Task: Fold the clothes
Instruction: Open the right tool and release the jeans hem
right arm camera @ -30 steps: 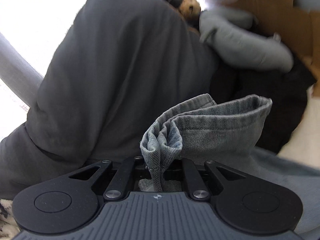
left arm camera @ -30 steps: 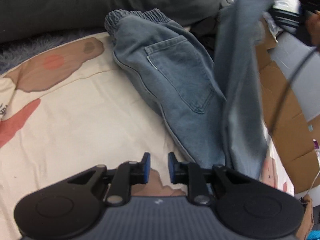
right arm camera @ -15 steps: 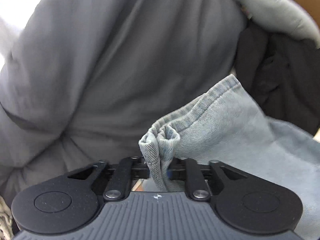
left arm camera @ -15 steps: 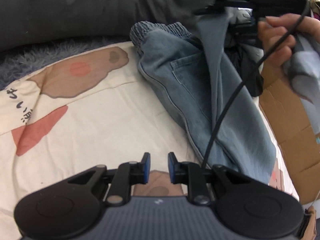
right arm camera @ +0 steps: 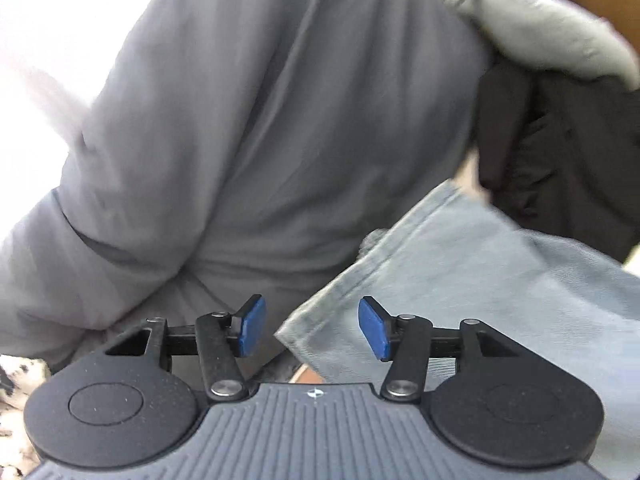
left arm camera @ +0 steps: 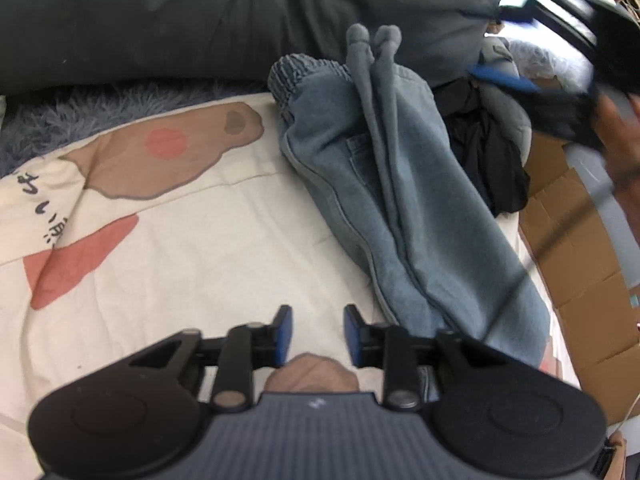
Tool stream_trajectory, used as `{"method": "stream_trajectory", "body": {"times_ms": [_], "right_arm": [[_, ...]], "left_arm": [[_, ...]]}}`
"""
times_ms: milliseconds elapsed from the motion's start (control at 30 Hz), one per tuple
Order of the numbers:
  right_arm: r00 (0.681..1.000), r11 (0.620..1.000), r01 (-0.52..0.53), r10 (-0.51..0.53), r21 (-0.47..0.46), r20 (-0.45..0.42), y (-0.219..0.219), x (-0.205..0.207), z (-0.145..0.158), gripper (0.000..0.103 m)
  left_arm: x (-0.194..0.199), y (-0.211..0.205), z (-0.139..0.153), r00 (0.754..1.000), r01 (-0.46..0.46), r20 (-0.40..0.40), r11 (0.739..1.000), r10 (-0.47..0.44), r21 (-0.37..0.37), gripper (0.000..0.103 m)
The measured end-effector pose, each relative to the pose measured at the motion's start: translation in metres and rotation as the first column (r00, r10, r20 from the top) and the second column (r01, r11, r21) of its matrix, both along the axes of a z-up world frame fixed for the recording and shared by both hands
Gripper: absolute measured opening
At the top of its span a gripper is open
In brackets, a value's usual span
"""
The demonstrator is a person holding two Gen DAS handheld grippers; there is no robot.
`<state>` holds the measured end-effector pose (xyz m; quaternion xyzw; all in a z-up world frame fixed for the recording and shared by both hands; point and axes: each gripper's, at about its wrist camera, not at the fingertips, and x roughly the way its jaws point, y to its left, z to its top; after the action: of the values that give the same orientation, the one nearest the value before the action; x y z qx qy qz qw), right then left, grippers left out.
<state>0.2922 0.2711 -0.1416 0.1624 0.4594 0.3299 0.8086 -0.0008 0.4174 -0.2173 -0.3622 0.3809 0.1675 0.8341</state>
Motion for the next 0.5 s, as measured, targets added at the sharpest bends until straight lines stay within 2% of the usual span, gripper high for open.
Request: {"method": "stream_trajectory", "body": {"times_ms": [200,333,500], "right_arm": [[0.995,0.995,0.097,-0.097,0.016,0.011,-0.075,-0.008,0.011,0.059],[0.985,0.985,0.171,-0.171,0.007,-0.004,-0.129,-0.023,0.01,0.059],[0.963,0.964,0.264,-0.266,-0.04,-0.055,-0.195,-0.056,-0.009,0.059]], "left_arm": [[0.01,-0.006,0.003,0.999,0.007,0.032,1.0,-0.006,-0.026,0.051],[0.019,-0.015,0.002,0.999,0.032,0.044,0.998,-0.03,-0.045,0.056],[0.033,-0.026,-0.006,0.996,0.085,0.029,0.994,-0.083,-0.072,0.058]]}}
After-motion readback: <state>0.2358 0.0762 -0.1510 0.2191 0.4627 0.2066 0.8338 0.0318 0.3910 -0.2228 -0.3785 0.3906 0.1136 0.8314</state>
